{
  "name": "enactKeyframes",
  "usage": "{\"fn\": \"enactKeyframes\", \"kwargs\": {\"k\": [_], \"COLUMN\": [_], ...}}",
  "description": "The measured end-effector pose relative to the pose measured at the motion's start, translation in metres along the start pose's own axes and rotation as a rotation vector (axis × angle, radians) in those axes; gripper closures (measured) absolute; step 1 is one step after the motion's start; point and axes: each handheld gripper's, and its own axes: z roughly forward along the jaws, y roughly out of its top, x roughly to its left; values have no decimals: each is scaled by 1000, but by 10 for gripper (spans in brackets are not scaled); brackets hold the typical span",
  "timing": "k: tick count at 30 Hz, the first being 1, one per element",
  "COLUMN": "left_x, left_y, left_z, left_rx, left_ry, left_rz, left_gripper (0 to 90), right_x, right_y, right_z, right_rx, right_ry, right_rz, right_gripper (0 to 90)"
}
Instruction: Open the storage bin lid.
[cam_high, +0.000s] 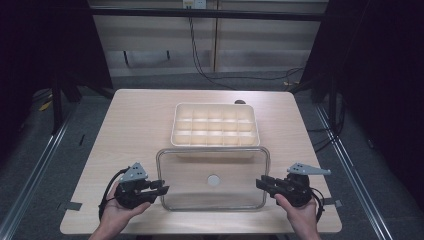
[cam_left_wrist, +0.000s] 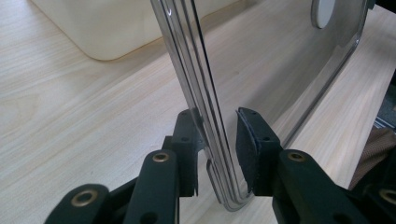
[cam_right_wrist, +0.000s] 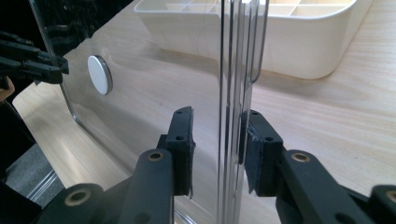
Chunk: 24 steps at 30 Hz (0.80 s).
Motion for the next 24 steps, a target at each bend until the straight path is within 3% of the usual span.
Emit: {"fn": "enactKeyframes", "kwargs": {"k": [11, 15, 22, 24], "left_x": [4, 4, 9, 11], "left_y": [-4, -4, -7, -7], "left_z": [3, 4, 9, 11], "left_rx": [20, 19, 33, 41], "left_ry": [-18, -19, -10, 9], "left_rz": [-12, -4, -9, -5], "left_gripper": [664, 654, 625, 625], "right_x": [-4, -7, -8, -9], "right_y": [-7, -8, -11, -12], "right_z": [10, 13, 18, 20], "right_rx": [62, 58, 82, 96], "right_ry": [-3, 8, 0, -3], "right_rz": [5, 17, 19, 20], "right_gripper": [657, 656, 622, 613]}}
